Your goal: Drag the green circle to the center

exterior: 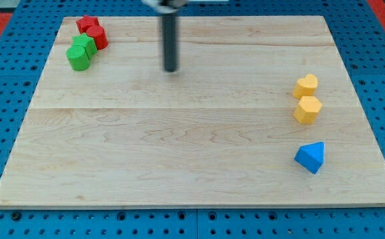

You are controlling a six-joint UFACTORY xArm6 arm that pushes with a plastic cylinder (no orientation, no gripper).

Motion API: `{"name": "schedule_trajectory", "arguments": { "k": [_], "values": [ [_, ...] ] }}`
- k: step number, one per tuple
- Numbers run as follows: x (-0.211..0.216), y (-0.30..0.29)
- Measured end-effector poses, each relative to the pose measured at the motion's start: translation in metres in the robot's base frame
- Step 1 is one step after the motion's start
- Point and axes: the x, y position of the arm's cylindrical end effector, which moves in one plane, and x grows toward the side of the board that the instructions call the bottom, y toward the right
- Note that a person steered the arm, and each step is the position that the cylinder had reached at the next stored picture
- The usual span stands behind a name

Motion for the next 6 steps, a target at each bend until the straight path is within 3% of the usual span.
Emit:
{"name": "schedule_trajectory", "arguments": {
  "k": [1, 2, 3, 4, 6],
  "values": [
    [0.025, -0.128],
    [0.014, -0.207],
    [-0.032, -0.179],
    [-0.052, -0.143],
    [-0.040, -0.008]
  ]
}}
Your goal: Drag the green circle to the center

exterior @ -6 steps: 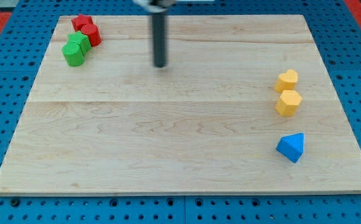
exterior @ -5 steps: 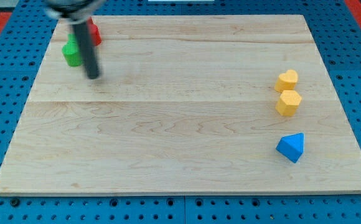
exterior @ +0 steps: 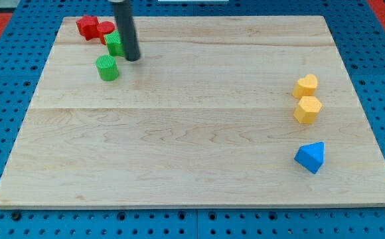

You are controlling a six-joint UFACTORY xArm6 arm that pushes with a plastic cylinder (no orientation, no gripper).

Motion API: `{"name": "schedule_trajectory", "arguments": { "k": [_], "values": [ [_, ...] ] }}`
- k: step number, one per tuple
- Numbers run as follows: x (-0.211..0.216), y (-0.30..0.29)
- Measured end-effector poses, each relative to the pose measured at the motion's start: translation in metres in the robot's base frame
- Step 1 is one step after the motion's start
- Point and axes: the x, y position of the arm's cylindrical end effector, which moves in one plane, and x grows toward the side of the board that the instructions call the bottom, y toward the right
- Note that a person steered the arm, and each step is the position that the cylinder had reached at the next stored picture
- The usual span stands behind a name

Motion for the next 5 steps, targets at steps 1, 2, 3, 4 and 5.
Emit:
{"name": "schedule_trajectory", "arguments": {
  "k": [1, 2, 3, 4, 5],
  "values": [
    [0.000, -0.064],
    [0.013, -0.137],
    [0.047, -0.115],
    [0.015, -0.027],
    [0.013, 0.061]
  ]
}}
